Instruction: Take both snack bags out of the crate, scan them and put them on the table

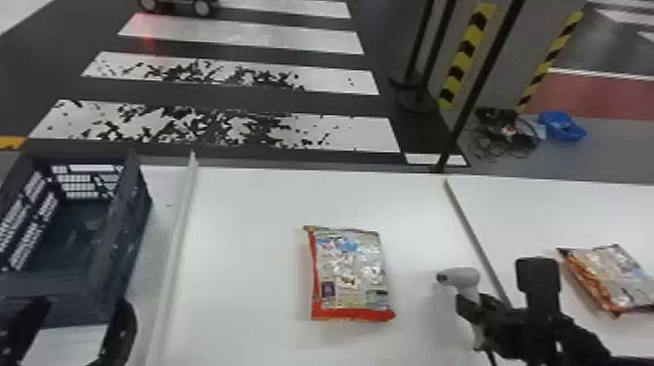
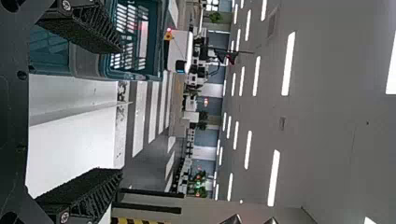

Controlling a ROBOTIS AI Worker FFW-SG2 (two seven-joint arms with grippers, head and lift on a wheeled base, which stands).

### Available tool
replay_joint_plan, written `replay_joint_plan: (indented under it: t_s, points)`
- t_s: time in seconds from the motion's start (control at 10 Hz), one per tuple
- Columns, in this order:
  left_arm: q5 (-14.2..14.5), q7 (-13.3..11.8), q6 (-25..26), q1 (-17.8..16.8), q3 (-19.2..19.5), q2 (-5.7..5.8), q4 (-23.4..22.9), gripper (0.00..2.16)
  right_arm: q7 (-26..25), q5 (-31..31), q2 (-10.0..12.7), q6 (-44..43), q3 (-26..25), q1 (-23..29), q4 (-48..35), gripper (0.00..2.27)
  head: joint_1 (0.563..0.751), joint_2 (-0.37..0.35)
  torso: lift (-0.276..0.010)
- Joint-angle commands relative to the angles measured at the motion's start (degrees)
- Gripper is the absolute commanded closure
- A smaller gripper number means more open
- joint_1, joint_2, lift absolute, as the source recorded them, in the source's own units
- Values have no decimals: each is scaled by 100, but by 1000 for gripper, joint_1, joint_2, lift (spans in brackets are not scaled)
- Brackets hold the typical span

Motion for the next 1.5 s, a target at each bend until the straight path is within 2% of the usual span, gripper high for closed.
replay_joint_plan:
  t_s: [0.0, 0.3, 1.0, 1.4]
  points:
    - [1, 0, -1, 0, 0, 0, 0, 87, -1, -8, 31, 240, 41, 22, -271, 2260, 695, -150, -94]
    - [1, 0, -1, -9, 9, 0, 0, 87, -1, -34, 145, 978, 208, 119, -834, 2260, 695, -127, -94]
    - [1, 0, -1, -9, 26, 9, 17, 87, 34, -280, 365, 2068, 498, 259, -1880, 2260, 695, -30, -94]
    - [1, 0, -1, 0, 9, 9, 17, 87, 34, -289, 470, 2173, 832, 233, -2064, 2260, 695, 23, -94]
